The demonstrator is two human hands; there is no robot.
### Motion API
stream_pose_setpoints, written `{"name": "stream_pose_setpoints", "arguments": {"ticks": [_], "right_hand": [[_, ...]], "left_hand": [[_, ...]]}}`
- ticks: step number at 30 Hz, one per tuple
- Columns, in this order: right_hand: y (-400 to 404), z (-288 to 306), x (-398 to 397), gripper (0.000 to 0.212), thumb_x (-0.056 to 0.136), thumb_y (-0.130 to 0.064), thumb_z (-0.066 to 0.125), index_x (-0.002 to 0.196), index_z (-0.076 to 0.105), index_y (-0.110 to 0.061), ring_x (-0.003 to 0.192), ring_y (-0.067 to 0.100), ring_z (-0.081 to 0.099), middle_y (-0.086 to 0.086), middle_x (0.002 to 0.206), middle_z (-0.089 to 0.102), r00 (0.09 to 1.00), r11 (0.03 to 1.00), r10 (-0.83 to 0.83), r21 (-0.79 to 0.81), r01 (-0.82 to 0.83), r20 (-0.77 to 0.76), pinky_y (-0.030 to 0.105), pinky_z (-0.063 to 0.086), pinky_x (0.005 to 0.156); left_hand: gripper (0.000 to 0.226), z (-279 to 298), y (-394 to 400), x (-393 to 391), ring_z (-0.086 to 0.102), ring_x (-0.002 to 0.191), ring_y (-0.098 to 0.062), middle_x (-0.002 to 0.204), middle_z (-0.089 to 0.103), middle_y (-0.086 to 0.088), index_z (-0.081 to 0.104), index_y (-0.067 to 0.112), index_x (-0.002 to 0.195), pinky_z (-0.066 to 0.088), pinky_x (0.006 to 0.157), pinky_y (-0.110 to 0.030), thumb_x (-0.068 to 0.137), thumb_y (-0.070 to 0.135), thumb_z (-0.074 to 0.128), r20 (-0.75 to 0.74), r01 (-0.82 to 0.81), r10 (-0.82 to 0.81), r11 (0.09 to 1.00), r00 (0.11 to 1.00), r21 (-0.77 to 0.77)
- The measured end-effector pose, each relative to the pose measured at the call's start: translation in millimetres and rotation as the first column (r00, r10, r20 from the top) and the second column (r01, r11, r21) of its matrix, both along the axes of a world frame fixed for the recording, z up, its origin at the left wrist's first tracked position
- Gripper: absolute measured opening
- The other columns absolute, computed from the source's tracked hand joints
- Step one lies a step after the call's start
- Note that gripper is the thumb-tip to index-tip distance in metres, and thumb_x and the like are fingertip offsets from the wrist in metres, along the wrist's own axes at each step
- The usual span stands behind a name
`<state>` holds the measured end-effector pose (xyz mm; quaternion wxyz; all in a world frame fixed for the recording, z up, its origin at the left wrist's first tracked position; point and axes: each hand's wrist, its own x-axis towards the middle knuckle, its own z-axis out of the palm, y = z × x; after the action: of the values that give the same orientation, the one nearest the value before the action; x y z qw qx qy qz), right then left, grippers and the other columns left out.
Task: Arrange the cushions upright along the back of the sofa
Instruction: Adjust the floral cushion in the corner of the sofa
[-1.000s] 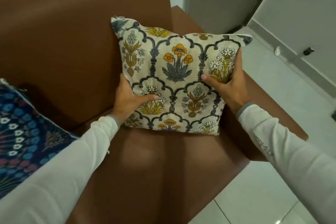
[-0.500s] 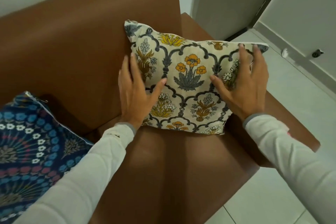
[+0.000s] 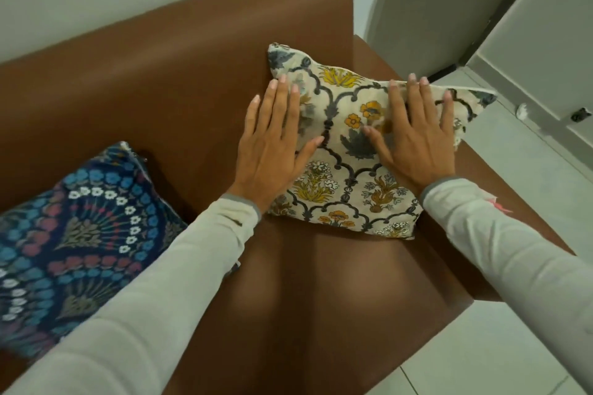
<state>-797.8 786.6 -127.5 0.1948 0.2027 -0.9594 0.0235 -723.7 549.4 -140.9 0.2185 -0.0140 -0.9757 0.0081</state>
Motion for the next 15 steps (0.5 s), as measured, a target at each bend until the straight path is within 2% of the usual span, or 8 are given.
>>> {"name": "stream_pose_setpoints", "arguments": {"ticks": [8, 15], "right_hand": [[-151, 39, 63, 0.081, 0.111, -0.062, 0.037, 0.166, 0.043, -0.002, 0.159, 0.049, 0.04, 0.03, 0.171, 0.041, 0.943, 0.95, 0.308, -0.019, -0.312, -0.124, 0.07, 0.027, 0.129], [-301, 57, 162, 0.081, 0.112, -0.061, 0.036, 0.166, 0.042, -0.001, 0.16, 0.047, 0.039, 0.029, 0.172, 0.04, 0.795, 0.795, 0.598, -0.049, -0.605, -0.103, 0.068, 0.026, 0.13]], "left_hand": [[0.084, 39, -108, 133, 0.029, 0.161, -0.041, 0.173, 0.029, -0.027, 0.031, -0.004, 0.165, 0.027, 0.13, -0.058, 0.113, 0.062, 0.03, -0.074, -0.241, 0.235, 0.967, 0.969, -0.079], [0.086, 66, -211, 280, 0.031, 0.161, -0.041, 0.172, 0.031, -0.026, 0.033, -0.005, 0.164, 0.028, 0.13, -0.057, 0.112, 0.063, 0.029, -0.122, -0.49, 0.482, 0.87, 0.868, -0.054]]}}
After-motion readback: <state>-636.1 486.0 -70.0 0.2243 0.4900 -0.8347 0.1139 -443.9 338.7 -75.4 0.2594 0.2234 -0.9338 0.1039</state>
